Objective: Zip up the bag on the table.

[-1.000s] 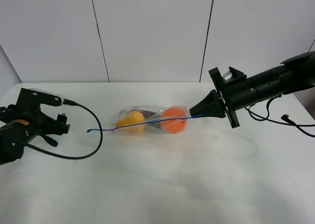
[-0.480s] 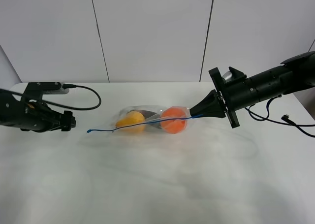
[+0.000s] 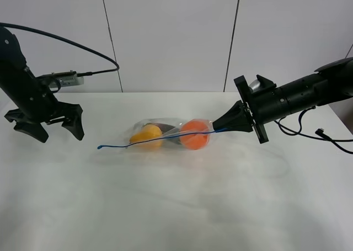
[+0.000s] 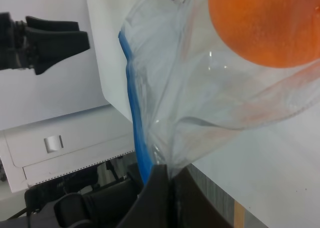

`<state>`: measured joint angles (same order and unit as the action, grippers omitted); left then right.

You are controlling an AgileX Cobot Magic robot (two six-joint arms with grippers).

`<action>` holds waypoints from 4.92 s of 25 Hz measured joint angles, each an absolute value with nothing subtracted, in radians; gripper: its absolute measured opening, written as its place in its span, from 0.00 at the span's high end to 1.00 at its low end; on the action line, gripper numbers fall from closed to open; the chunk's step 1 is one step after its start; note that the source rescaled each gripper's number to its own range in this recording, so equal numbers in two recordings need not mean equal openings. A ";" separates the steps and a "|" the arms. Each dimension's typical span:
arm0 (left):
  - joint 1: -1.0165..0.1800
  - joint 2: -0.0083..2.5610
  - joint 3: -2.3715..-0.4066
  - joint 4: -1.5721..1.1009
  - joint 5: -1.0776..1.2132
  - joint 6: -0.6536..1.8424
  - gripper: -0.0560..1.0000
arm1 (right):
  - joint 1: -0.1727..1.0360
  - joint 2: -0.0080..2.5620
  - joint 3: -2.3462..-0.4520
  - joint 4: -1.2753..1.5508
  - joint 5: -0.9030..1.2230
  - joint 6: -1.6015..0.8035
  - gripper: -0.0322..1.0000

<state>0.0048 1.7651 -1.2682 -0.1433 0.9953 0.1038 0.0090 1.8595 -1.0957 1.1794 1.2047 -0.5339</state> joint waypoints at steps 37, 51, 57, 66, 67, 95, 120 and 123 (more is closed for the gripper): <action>0.005 0.463 -0.501 -0.039 1.069 0.000 0.00 | 0.009 1.860 -1.096 1.179 1.205 -0.535 0.97; 0.005 0.011 -0.499 -0.039 1.071 0.000 0.00 | 0.009 1.860 -1.096 1.179 1.205 -0.535 0.96; 0.005 -0.006 -0.499 -0.040 1.072 0.000 0.00 | 0.009 1.860 -1.101 1.140 1.205 -0.535 0.51; 0.005 -0.006 -0.499 -0.040 1.071 0.000 0.00 | 0.009 1.858 -1.266 0.629 1.161 -0.338 0.01; 0.005 -0.006 -0.499 -0.040 1.071 0.000 0.00 | 0.009 1.858 -1.293 0.544 1.152 -0.289 0.00; 0.005 -0.006 -0.499 -0.040 1.071 0.000 0.00 | 0.009 0.940 -0.625 0.057 1.059 -0.071 0.00; 0.005 -0.006 -0.499 -0.040 1.071 0.000 0.00 | 0.009 -0.005 -0.491 0.057 1.027 -0.071 0.00; 0.005 -0.006 -0.499 -0.040 1.071 0.000 0.00 | 0.009 -0.005 -0.490 0.057 1.027 -0.071 0.00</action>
